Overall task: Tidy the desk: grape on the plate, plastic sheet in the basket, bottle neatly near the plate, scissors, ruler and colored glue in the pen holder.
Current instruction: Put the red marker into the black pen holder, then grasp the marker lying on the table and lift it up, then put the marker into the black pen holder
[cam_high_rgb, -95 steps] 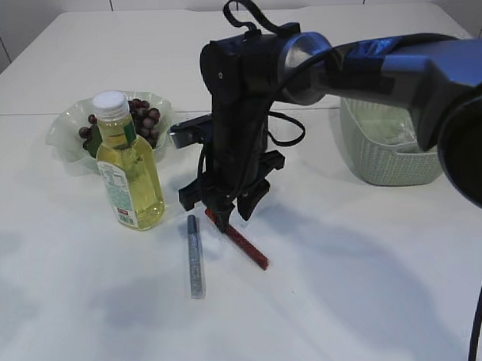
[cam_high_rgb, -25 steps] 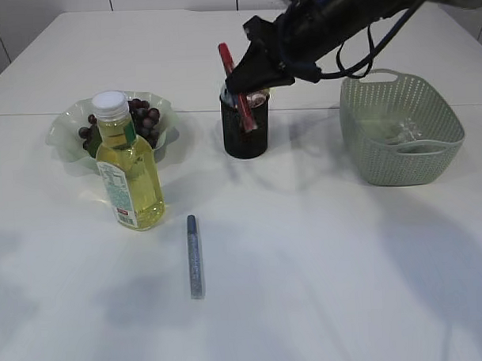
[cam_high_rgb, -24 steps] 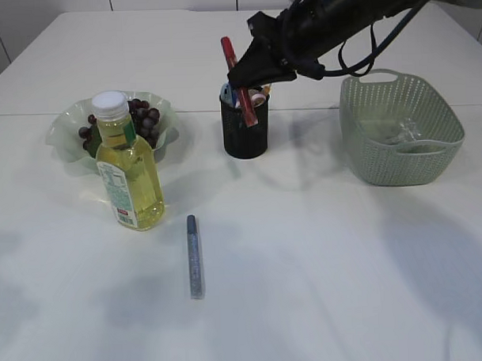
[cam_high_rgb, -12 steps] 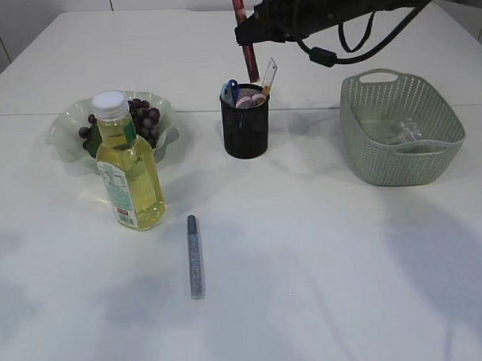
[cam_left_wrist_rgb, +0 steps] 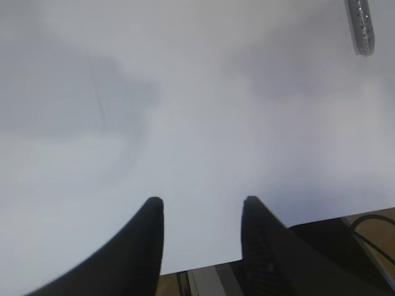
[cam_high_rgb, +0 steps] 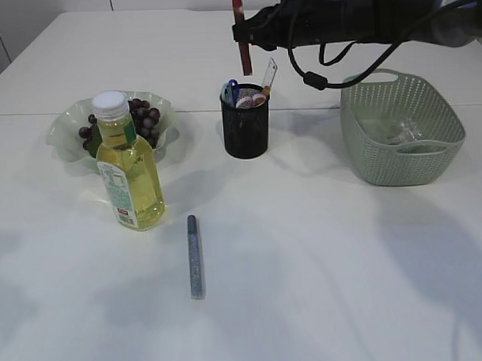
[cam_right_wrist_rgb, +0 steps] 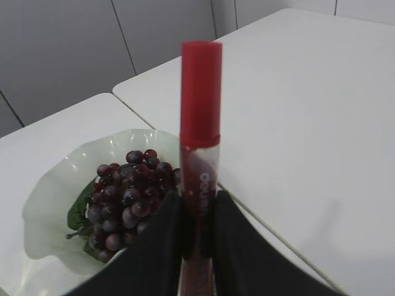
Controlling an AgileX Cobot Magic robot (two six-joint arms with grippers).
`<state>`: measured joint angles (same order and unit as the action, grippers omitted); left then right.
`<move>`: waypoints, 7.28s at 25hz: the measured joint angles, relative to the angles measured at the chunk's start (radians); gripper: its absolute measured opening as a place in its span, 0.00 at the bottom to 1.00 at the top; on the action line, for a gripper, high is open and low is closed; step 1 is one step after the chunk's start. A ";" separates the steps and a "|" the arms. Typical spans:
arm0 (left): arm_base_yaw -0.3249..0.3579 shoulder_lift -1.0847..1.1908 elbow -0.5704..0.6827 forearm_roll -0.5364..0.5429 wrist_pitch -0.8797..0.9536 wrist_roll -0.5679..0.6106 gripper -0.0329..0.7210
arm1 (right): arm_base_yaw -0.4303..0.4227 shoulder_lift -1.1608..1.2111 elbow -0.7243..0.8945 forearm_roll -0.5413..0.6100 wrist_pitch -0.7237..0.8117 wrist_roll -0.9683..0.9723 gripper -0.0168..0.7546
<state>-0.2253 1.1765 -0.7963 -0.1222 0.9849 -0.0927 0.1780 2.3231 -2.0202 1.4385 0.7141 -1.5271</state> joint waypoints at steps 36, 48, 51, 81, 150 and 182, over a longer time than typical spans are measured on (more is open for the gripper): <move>0.000 0.000 0.000 -0.002 -0.007 0.000 0.45 | 0.110 -0.305 0.000 -1.012 0.414 1.145 0.43; 0.000 0.000 0.000 -0.002 -0.009 0.000 0.45 | 0.357 -0.321 0.000 -1.337 0.529 1.671 0.43; 0.000 0.000 0.000 -0.002 -0.011 0.000 0.45 | 0.407 -0.315 0.000 -1.349 0.529 1.753 0.43; 0.000 0.000 0.000 -0.002 -0.076 0.000 0.45 | 0.543 0.004 0.000 -1.405 0.489 2.188 0.43; 0.000 0.000 0.000 0.017 -0.090 0.002 0.45 | 0.342 -0.031 -0.186 -1.276 0.516 1.760 0.14; 0.000 0.000 0.000 0.019 -0.070 0.002 0.45 | 0.035 0.094 -0.199 -0.465 -0.084 0.537 0.14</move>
<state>-0.2253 1.1765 -0.7963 -0.1035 0.9148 -0.0904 0.2126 2.4172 -2.2190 0.9735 0.6298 -0.9901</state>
